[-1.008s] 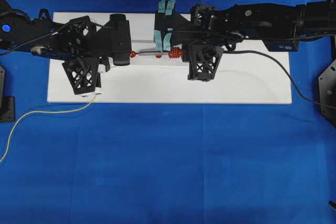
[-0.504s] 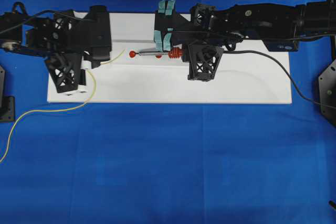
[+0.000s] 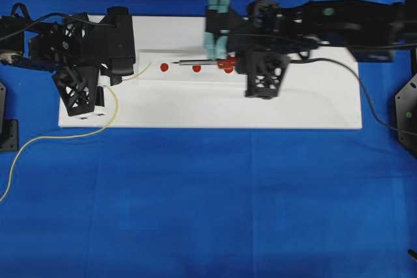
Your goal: Touch the tip of the soldering iron to the tip of the solder at the mark.
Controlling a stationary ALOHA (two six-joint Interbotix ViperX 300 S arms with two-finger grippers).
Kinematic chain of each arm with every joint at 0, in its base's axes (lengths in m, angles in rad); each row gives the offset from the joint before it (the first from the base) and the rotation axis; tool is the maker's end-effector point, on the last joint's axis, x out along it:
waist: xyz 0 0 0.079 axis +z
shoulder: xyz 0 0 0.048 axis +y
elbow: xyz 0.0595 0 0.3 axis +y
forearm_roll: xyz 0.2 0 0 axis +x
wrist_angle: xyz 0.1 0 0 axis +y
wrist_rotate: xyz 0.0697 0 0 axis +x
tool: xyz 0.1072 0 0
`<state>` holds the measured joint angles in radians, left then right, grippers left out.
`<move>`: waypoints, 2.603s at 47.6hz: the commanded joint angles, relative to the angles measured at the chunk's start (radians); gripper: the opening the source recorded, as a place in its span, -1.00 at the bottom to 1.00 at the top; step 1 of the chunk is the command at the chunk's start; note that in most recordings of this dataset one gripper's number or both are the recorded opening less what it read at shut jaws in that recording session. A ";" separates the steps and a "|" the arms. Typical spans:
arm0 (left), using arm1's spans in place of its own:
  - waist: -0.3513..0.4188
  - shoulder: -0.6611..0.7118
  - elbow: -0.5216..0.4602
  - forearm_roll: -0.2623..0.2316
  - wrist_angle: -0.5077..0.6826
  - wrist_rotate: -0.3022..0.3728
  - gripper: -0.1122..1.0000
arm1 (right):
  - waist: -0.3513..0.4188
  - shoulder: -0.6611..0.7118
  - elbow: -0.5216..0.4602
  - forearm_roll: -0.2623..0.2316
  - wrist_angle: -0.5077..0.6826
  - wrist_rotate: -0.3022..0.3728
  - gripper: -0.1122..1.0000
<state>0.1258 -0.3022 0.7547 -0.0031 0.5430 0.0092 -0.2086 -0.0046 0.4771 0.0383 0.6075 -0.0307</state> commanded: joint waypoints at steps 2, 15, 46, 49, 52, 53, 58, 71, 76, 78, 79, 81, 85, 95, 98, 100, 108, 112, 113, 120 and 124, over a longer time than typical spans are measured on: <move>0.000 -0.018 -0.009 0.002 -0.006 -0.002 -0.76 | 0.000 -0.092 0.037 -0.003 -0.002 0.012 -0.69; 0.000 -0.015 -0.011 0.002 -0.008 -0.002 -0.76 | 0.002 -0.190 0.152 -0.003 -0.008 0.058 -0.69; -0.032 0.198 -0.199 0.000 -0.046 -0.015 -0.76 | 0.002 -0.190 0.161 -0.015 -0.020 0.066 -0.69; -0.032 0.232 -0.225 0.002 -0.055 -0.017 -0.76 | 0.000 -0.190 0.163 -0.015 -0.021 0.066 -0.69; -0.032 0.259 -0.245 0.002 -0.063 -0.017 -0.76 | 0.000 -0.190 0.164 -0.015 -0.023 0.067 -0.69; -0.032 0.265 -0.250 0.002 -0.066 -0.017 -0.76 | 0.002 -0.190 0.167 -0.015 -0.025 0.067 -0.69; -0.029 0.293 -0.265 0.002 -0.084 -0.017 -0.76 | 0.002 -0.190 0.172 -0.015 -0.032 0.067 -0.69; -0.014 0.328 -0.261 0.002 -0.103 -0.028 -0.76 | 0.000 -0.187 0.184 -0.015 -0.049 0.067 -0.69; -0.006 0.328 -0.250 0.002 -0.109 -0.034 -0.76 | 0.002 -0.186 0.184 -0.015 -0.051 0.067 -0.69; -0.003 0.328 -0.245 0.002 -0.109 -0.035 -0.76 | 0.000 -0.186 0.184 -0.015 -0.052 0.067 -0.69; -0.002 0.328 -0.242 0.002 -0.109 -0.037 -0.76 | 0.000 -0.186 0.184 -0.014 -0.051 0.066 -0.69; 0.000 0.328 -0.238 0.002 -0.110 -0.037 -0.76 | 0.002 -0.184 0.184 -0.015 -0.051 0.066 -0.69; -0.002 0.328 -0.232 0.002 -0.110 -0.037 -0.76 | 0.000 -0.183 0.184 -0.015 -0.052 0.066 -0.69; -0.005 0.330 -0.225 0.002 -0.110 -0.038 -0.76 | 0.002 -0.166 0.179 -0.015 -0.060 0.066 -0.69; -0.006 0.330 -0.225 0.002 -0.110 -0.041 -0.76 | 0.002 -0.152 0.175 -0.015 -0.063 0.066 -0.69; -0.005 0.328 -0.225 0.002 -0.110 -0.041 -0.76 | 0.000 -0.141 0.173 -0.015 -0.063 0.066 -0.69; -0.006 0.330 -0.225 0.002 -0.110 -0.041 -0.76 | 0.002 -0.103 0.156 -0.014 -0.063 0.066 -0.69; -0.008 0.328 -0.225 0.002 -0.110 -0.041 -0.76 | 0.000 -0.084 0.144 -0.015 -0.063 0.066 -0.69; -0.008 0.330 -0.225 0.002 -0.110 -0.041 -0.76 | 0.002 -0.081 0.143 -0.015 -0.063 0.066 -0.69; -0.011 0.330 -0.224 0.002 -0.110 -0.041 -0.76 | 0.000 -0.058 0.127 -0.015 -0.061 0.066 -0.69; -0.015 0.328 -0.224 0.002 -0.110 -0.041 -0.76 | 0.000 -0.051 0.124 -0.015 -0.060 0.066 -0.69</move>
<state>0.1166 0.0399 0.5400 -0.0031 0.4387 -0.0307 -0.2086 -0.0491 0.6259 0.0245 0.5522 0.0368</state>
